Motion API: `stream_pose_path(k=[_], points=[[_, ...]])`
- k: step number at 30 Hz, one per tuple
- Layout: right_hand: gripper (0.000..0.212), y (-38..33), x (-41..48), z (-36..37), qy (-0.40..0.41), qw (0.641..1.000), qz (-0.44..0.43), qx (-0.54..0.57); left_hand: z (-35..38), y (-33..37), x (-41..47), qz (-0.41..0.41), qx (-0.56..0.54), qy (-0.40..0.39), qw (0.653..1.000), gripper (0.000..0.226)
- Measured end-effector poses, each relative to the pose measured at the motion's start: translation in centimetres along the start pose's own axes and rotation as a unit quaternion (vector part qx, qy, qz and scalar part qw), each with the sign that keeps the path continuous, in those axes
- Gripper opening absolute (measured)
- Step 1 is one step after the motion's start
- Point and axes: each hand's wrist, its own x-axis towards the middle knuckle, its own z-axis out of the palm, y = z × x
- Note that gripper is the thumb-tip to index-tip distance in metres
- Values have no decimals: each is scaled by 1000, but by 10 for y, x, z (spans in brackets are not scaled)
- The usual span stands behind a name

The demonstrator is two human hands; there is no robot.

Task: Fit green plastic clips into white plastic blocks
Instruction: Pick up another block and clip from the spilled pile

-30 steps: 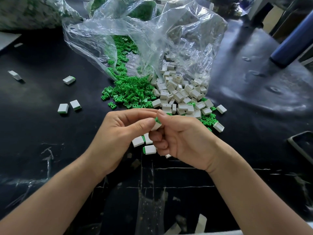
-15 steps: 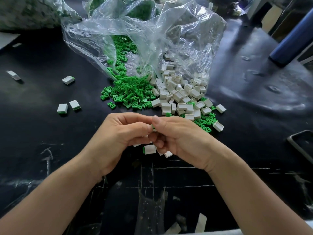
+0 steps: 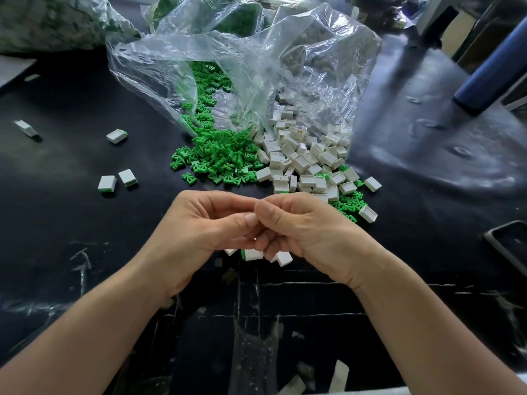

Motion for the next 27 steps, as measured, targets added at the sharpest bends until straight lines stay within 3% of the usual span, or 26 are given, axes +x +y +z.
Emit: stream_pose_path(k=[8, 17, 27], points=[[24, 3, 2, 8, 72, 985, 5, -154, 0, -6, 1, 28, 37, -3, 999, 22], [19, 11, 7, 11, 110, 977, -13, -182, 1, -10, 2, 66, 34, 18, 997, 20], [31, 12, 8, 17, 128, 968, -16, -213, 2, -12, 1, 70, 43, 40, 996, 20]])
